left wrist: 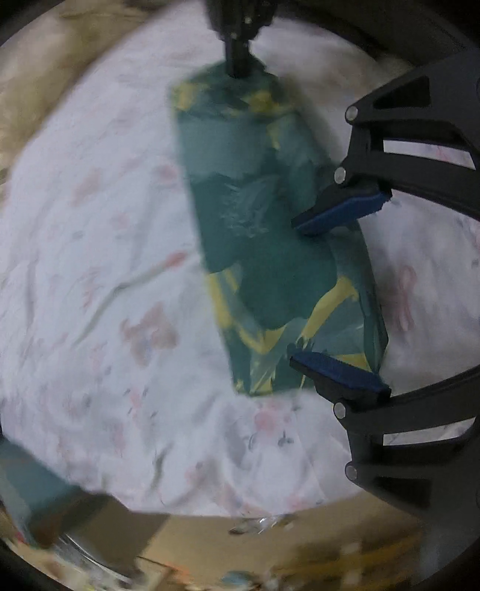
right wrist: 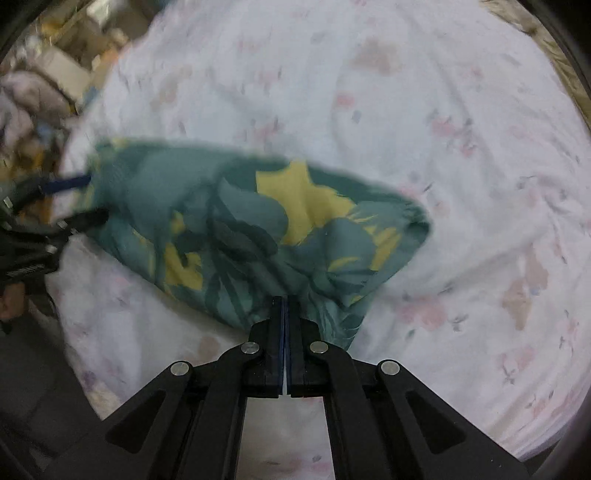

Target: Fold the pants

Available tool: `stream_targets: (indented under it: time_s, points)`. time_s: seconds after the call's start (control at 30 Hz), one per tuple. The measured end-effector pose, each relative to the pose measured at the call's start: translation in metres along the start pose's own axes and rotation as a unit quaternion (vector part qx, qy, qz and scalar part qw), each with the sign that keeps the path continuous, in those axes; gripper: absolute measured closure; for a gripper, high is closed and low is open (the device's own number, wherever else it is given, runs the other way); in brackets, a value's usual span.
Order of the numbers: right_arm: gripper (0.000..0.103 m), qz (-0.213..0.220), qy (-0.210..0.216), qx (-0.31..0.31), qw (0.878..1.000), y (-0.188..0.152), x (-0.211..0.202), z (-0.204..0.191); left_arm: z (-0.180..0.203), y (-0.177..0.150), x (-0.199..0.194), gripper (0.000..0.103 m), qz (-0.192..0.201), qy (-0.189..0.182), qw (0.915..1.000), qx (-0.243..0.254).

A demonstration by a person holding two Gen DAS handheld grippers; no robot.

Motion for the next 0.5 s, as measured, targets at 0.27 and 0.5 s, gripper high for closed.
stream_targets:
  time_s: [0.27,0.5]
  points:
    - [0.102,0.079,0.078,-0.016,0.994,0.034,-0.004,-0.033,0.019,0.018,0.018,0.058,0.021,-0.028,0.9993,-0.008]
    - [0.103,0.03,0.007,0.002,1.0,0.027,0.039,-0.011,0.01,0.002,0.027,0.055,0.001,-0.002,0.9999,-0.015]
Point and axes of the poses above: each gripper's, at about its wrist camera, not at the fingertips, and x roughly the way its jaws point, z to its right, y to its top, the point moved 3 cm from there along x, roughly the way its jaws point, and after that the axes turned 5 degrees about y, right-handed, at the moved point
